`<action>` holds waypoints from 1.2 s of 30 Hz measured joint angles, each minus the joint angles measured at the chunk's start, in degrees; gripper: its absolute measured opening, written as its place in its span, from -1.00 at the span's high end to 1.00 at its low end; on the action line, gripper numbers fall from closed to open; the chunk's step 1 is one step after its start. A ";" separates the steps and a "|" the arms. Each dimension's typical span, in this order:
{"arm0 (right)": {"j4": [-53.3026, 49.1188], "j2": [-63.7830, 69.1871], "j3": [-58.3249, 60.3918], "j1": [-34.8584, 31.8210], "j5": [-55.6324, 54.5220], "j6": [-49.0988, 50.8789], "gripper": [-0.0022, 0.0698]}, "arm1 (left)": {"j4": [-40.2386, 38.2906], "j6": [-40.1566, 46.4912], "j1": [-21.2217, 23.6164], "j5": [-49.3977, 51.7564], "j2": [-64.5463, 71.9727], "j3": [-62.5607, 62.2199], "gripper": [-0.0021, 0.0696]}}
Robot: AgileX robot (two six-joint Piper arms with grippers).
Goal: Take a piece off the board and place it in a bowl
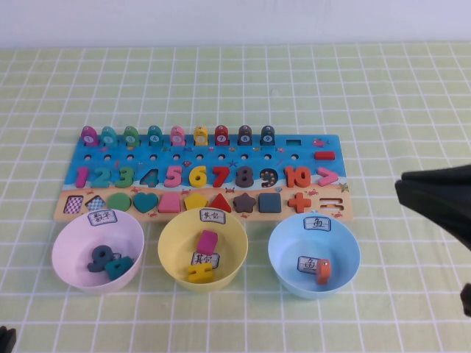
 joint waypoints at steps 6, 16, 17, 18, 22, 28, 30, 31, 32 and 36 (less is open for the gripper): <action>-1.34 -0.70 0.65 0.00 6.05 0.00 0.99 | 0.00 0.00 0.00 0.00 0.00 0.00 0.95; -2.80 -1.55 4.43 0.00 15.03 0.43 0.99 | 0.00 0.00 0.00 0.00 0.00 0.00 0.96; -2.70 -1.83 5.24 0.00 11.29 0.43 0.99 | 0.00 0.00 0.00 0.00 0.00 0.00 0.95; -2.70 -2.20 6.47 0.00 6.87 0.43 0.99 | 0.00 0.00 0.00 0.00 0.00 0.00 0.95; -3.67 -2.44 13.30 0.00 -11.20 0.43 0.99 | 0.00 0.00 0.00 0.00 0.00 0.00 0.95; -3.07 -3.09 26.85 -0.26 -35.10 0.43 0.99 | 0.00 0.00 0.00 0.00 0.00 0.00 0.95; -2.32 -4.36 30.47 -1.23 -38.39 0.43 0.99 | 0.00 0.00 0.00 0.00 0.00 0.00 0.95; -2.05 -5.60 32.97 -3.14 -40.04 0.43 0.99 | 0.00 0.00 0.00 0.00 0.00 0.00 0.95; -1.83 -6.47 34.92 -4.63 -40.64 0.43 0.99 | 0.00 0.00 0.00 0.00 0.00 0.00 0.95; -1.78 -11.63 41.03 -13.40 -41.44 0.43 0.99 | 0.00 0.00 0.00 0.00 0.00 0.00 0.95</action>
